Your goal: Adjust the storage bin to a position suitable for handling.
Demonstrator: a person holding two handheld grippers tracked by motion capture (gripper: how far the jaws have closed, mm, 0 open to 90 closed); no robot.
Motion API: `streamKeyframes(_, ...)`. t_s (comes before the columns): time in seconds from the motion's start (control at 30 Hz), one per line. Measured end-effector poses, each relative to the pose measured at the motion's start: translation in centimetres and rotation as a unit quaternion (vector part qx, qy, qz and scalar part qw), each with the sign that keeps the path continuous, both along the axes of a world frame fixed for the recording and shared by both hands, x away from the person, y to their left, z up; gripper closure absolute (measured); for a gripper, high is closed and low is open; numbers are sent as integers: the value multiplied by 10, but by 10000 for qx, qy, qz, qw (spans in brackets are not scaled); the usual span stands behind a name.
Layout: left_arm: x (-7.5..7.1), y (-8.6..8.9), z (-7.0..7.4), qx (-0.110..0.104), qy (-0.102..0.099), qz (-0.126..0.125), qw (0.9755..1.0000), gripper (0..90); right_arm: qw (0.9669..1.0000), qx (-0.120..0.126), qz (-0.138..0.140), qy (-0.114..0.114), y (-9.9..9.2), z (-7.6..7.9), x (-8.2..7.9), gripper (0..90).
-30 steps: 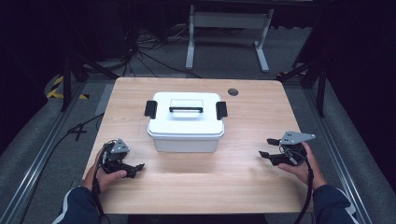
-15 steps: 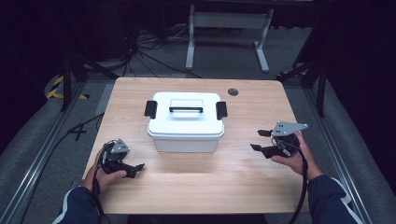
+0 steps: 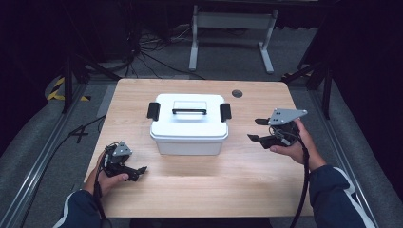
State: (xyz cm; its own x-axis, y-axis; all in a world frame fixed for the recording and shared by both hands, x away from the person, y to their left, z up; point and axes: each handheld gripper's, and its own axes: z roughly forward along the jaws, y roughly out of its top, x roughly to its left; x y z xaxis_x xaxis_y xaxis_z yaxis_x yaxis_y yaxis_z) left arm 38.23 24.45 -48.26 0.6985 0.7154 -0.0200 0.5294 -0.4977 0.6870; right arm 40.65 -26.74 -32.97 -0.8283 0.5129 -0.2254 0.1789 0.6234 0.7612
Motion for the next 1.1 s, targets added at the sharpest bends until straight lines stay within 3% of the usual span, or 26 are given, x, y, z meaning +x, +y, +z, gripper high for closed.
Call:
streamKeyframes(0.37, 0, 0, 0, -6, 7, 0, 10000, 2, 9995, -104, 250, -177, 28, 31, 13, 381)
streamKeyframes(0.57, 0, 0, 0, -4, 8, 4, 10000, 2, 9981, -378, 423, -221, 55, 44, 23, 381)
streamKeyframes(0.73, 0, 0, 0, 5, -11, -7, 10000, 2, 9971, -469, 555, -230, 74, 50, 31, 390)
streamKeyframes(0.93, 0, 0, 0, -4, 12, -1, 10000, 2, 9942, -681, 826, -87, 101, 52, 42, 424)
streamKeyframes(1.1, 0, 0, 0, -4, 12, -3, 10000, 2, 9903, -1001, 965, 70, 120, 52, 54, 441)
